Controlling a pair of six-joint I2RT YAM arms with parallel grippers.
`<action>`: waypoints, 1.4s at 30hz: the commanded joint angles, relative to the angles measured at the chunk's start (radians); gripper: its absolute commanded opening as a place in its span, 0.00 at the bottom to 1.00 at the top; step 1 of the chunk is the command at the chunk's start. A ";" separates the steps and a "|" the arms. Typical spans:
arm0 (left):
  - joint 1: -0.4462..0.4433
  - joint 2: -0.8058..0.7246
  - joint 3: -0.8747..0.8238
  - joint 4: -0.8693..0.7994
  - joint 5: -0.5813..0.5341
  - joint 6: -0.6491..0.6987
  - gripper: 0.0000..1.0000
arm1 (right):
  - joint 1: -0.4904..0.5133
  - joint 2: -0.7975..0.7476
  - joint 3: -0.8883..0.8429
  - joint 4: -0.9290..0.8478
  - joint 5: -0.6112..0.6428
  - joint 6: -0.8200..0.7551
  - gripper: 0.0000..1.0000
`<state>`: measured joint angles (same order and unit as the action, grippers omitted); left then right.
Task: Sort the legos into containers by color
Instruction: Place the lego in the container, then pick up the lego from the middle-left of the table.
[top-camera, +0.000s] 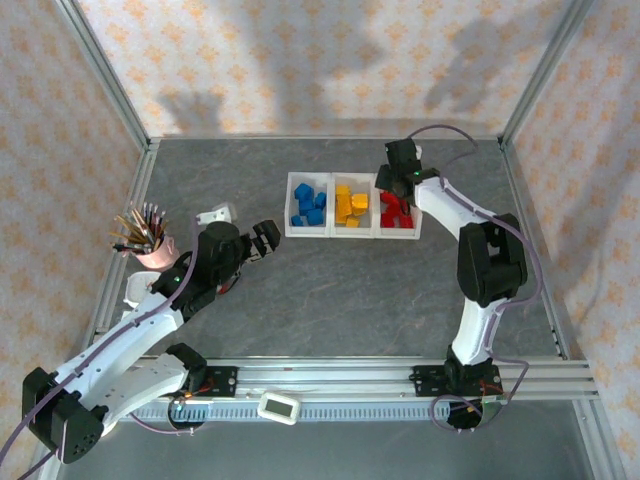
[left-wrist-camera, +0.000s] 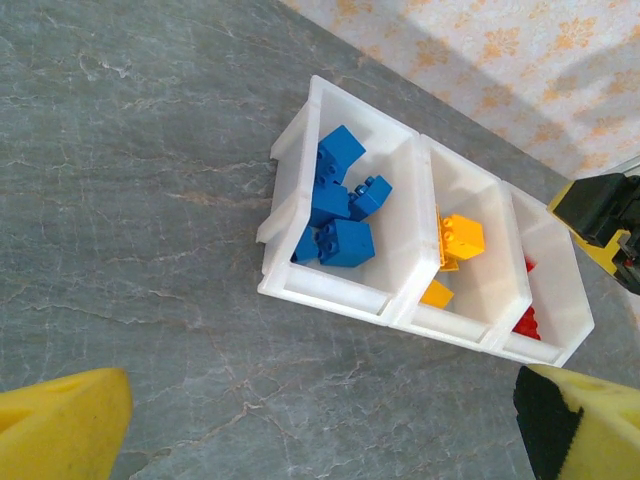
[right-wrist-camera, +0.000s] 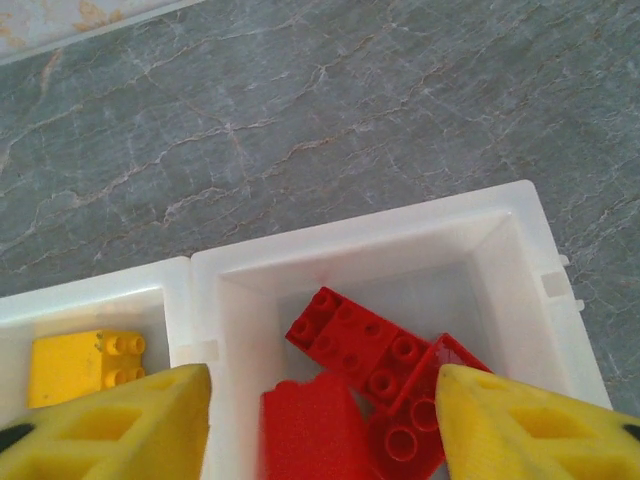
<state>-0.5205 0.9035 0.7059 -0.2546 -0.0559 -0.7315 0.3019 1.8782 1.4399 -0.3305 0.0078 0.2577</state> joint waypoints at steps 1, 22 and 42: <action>0.008 -0.011 0.019 0.008 0.000 0.017 0.99 | 0.001 -0.058 0.009 -0.046 -0.002 -0.005 0.63; 0.015 -0.250 0.052 -0.330 -0.133 -0.062 0.99 | 0.540 -0.173 -0.194 0.125 -0.106 0.023 0.69; 0.016 -0.438 0.164 -0.673 -0.372 -0.210 0.99 | 0.871 0.339 0.216 0.232 -0.124 0.023 0.76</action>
<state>-0.5140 0.4835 0.8448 -0.8555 -0.3649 -0.9165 1.1740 2.1746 1.5951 -0.1169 -0.1143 0.2913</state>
